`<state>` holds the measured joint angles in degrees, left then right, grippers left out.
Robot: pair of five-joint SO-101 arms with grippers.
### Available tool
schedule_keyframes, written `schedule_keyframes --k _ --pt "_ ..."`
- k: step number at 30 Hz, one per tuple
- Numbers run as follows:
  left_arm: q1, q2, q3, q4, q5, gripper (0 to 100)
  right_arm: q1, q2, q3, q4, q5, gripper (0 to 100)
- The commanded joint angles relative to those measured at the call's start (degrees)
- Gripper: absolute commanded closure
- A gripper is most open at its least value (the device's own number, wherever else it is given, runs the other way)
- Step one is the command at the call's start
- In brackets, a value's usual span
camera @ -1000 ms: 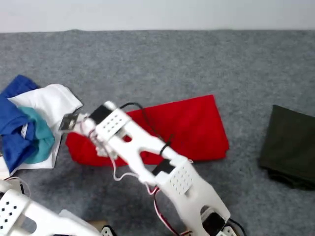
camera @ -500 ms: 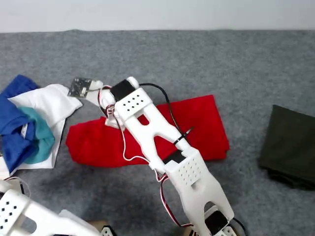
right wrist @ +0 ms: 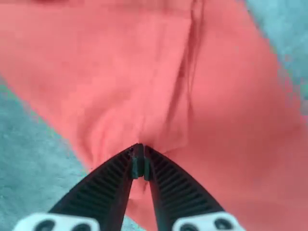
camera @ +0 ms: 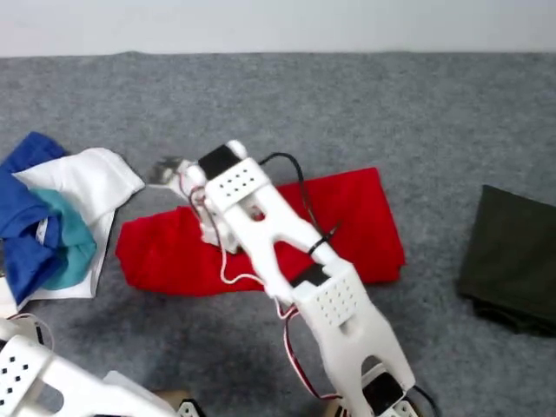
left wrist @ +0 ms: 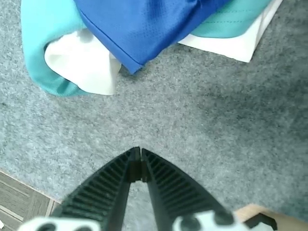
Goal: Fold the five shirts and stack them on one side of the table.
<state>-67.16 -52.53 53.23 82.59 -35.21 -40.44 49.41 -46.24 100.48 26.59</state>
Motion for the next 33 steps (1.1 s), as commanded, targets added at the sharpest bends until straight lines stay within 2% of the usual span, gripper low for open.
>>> schedule_keyframes --k 1,6,11,16,19,25,29,33 --pt "0.1 -0.7 -2.4 1.2 -0.4 99 3.9 2.3 0.1 2.2 -0.6 98.9" --pt "0.1 -0.7 -2.5 1.1 -0.4 99 5.4 3.5 -4.5 2.3 -0.8 98.9" --pt "0.0 -0.7 -2.6 1.2 -0.4 99 5.1 -2.9 -11.6 2.3 -1.0 98.9" --pt "-0.2 -0.7 -6.7 5.4 -0.4 99 7.8 -10.3 -8.4 2.4 -1.0 98.9" --pt "0.0 -0.7 -11.0 8.8 -0.4 99 11.7 -13.9 -2.7 2.4 -1.0 98.9" --pt "-0.1 -0.7 -12.6 9.8 -0.4 99 22.3 -18.1 8.3 2.0 -1.8 98.9" --pt "0.0 -0.7 -12.6 12.4 -0.4 99 29.5 -13.8 9.2 -1.5 -0.5 98.9" --pt "0.0 -0.7 -12.4 12.9 -0.4 99 33.6 -7.8 9.2 -9.2 2.0 98.9"
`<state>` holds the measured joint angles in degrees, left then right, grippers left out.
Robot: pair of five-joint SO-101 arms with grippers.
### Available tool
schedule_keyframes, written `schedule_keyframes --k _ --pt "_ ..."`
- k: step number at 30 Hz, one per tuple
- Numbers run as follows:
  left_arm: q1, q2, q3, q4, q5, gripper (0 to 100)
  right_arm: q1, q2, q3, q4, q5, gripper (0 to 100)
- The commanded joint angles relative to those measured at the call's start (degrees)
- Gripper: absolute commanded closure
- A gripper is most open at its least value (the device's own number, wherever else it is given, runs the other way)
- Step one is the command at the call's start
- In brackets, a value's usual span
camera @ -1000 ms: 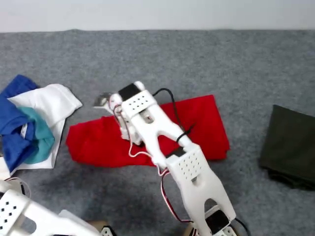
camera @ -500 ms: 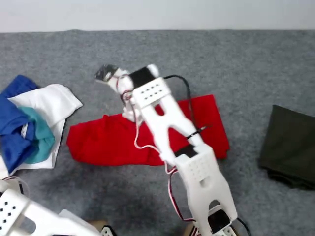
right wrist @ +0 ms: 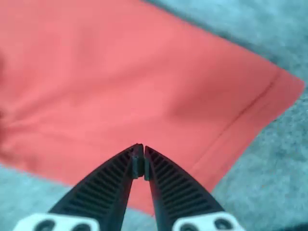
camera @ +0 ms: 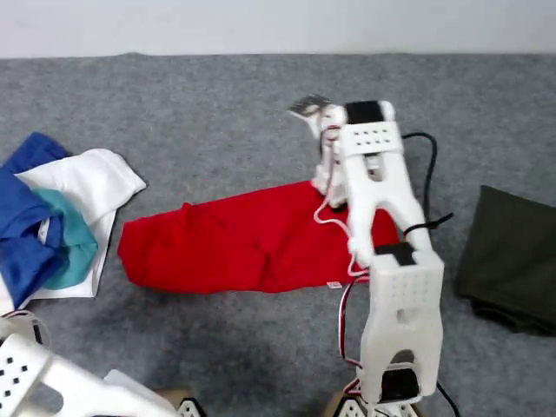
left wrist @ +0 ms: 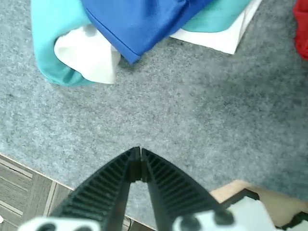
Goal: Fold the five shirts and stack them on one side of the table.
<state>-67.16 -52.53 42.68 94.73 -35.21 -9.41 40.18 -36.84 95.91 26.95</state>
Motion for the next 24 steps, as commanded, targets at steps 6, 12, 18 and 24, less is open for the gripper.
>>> schedule_keyframes --k 6,12,18,24 --pt "0.0 -0.7 -1.9 0.8 -0.4 99 3.9 6.5 -0.2 -12.6 3.2 98.9" --pt "0.0 -0.7 -1.6 0.5 -0.4 99 2.7 7.3 -0.2 -20.8 5.4 98.9" --pt "0.0 -0.7 -1.6 0.8 -0.4 99 1.7 7.0 -0.3 -24.9 10.7 98.9" --pt "0.0 -0.7 -1.6 0.8 -0.4 99 2.8 2.6 -0.3 -16.1 10.6 98.9"
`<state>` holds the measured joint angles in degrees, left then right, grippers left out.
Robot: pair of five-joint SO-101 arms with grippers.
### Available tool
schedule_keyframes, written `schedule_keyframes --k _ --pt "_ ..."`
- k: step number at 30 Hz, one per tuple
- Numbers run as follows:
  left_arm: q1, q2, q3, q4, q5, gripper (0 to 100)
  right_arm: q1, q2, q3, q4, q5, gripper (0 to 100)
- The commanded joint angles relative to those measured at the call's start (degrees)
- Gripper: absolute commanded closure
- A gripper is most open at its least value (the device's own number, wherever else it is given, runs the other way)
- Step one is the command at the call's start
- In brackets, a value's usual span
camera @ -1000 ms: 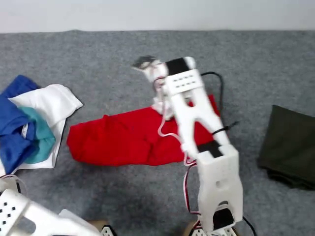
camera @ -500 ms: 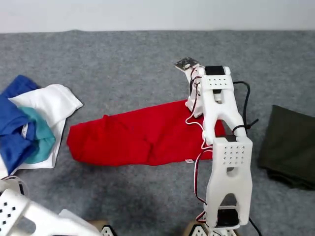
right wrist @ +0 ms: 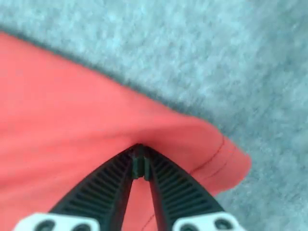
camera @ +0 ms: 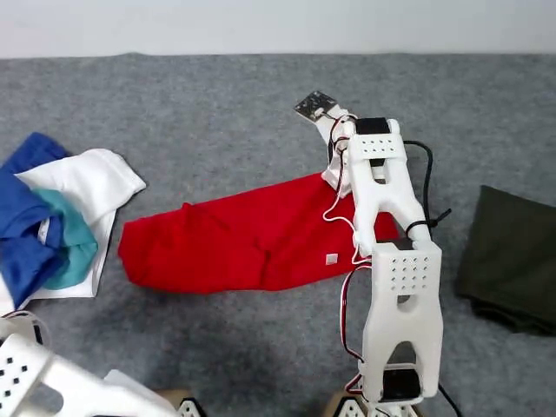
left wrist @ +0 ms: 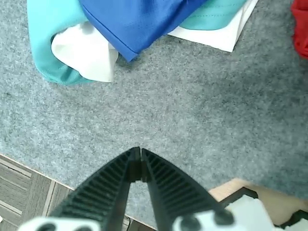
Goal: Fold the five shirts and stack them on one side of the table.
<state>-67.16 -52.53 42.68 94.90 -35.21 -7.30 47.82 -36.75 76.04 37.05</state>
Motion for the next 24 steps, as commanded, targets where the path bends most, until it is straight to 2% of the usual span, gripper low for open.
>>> schedule_keyframes --k 1,9,13,18,24 --pt "0.0 -0.7 -1.6 0.6 -0.4 99 0.9 -5.7 -0.4 5.0 0.5 98.9" --pt "0.1 -0.7 -1.5 0.5 -0.4 99 5.6 -7.5 -0.4 3.5 0.4 98.7" --pt "0.1 -0.7 -1.5 0.5 -0.4 99 8.0 -8.3 -0.4 9.1 0.1 98.7" --pt "0.1 -0.4 -1.5 0.4 -0.4 99 6.9 -10.9 -0.4 18.8 -8.8 97.2" --pt "0.2 -0.3 -1.5 0.4 -0.4 99 5.5 -10.3 -0.4 20.1 -25.1 75.9"
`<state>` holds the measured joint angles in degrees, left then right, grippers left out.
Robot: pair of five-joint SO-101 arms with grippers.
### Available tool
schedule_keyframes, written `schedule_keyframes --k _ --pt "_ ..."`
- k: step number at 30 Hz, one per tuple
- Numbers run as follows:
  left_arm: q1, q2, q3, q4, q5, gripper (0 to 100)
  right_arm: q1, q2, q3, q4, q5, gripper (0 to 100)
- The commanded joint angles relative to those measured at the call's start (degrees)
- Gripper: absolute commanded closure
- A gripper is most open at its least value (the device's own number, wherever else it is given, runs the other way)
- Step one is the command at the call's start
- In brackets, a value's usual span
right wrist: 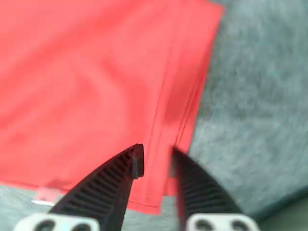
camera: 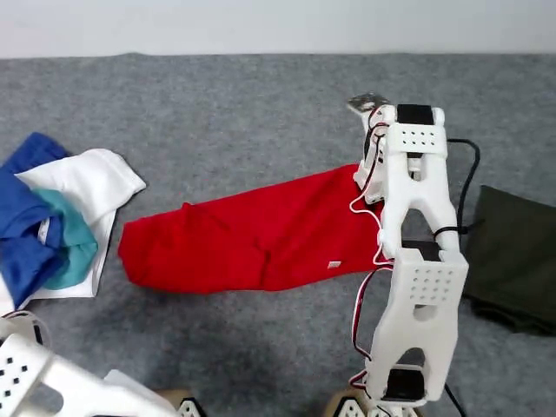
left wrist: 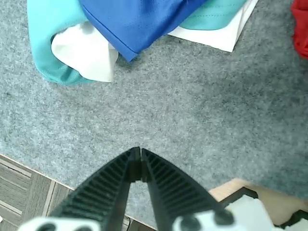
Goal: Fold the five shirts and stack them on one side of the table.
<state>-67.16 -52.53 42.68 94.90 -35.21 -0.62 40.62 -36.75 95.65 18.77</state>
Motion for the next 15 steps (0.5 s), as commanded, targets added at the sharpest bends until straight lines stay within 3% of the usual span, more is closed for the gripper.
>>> schedule_keyframes --k 1,9,15 --pt "0.4 -0.3 -1.5 0.4 -0.4 99 -1.5 -2.7 -0.4 -0.3 -7.9 73.8" --pt "6.8 -0.7 -1.5 3.1 -0.3 99 -4.1 2.3 -0.4 -7.0 -8.7 72.8" --pt "7.4 -0.7 -1.5 3.1 -0.2 99 -4.7 7.5 -0.4 -9.2 -8.8 72.8"
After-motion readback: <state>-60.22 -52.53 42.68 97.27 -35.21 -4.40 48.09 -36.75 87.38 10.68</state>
